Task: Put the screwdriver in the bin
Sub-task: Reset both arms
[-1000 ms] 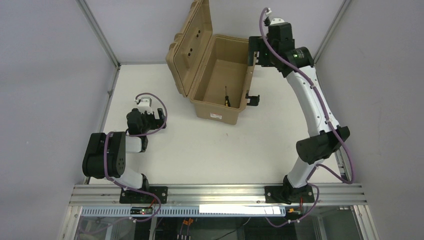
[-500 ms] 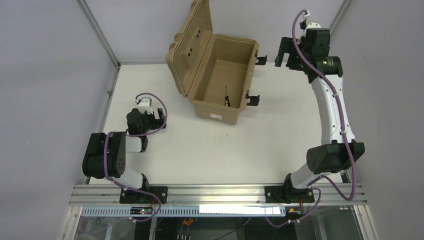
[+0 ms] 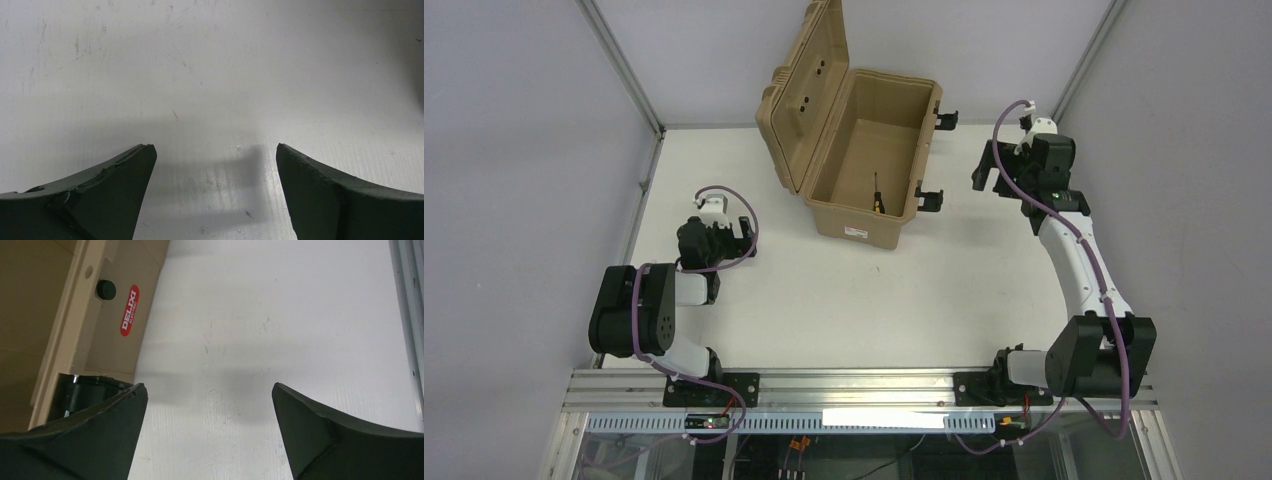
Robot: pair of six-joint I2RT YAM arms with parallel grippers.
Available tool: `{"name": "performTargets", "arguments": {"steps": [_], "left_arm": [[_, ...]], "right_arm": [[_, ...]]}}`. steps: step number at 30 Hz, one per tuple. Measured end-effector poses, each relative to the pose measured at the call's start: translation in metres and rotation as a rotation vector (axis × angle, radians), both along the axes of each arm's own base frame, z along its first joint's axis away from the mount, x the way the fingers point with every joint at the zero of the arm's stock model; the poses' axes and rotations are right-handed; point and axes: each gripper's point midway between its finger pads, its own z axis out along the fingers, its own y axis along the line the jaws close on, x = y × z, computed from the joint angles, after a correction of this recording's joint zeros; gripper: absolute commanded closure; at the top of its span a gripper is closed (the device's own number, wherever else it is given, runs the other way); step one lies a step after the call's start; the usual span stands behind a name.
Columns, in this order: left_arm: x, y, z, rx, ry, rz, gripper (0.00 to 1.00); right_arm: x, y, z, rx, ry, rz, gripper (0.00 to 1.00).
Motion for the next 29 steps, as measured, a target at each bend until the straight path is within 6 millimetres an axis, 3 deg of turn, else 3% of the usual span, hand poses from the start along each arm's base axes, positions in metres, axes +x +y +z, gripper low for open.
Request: {"name": "performTargets", "arguments": {"steps": [7,16,29], "left_arm": [[0.000,0.000,0.000,0.000,0.000,0.000,0.01],[0.000,0.000,0.000,0.000,0.000,0.000,0.01],[0.000,0.000,0.000,0.000,0.000,0.000,0.01]], "right_arm": [[0.000,0.000,-0.017,0.002,-0.008,0.002,0.01],[0.007,-0.005,0.004,-0.023,-0.040,-0.015,0.01],[0.007,-0.009,0.005,-0.043,-0.041,-0.025,0.01]]}}
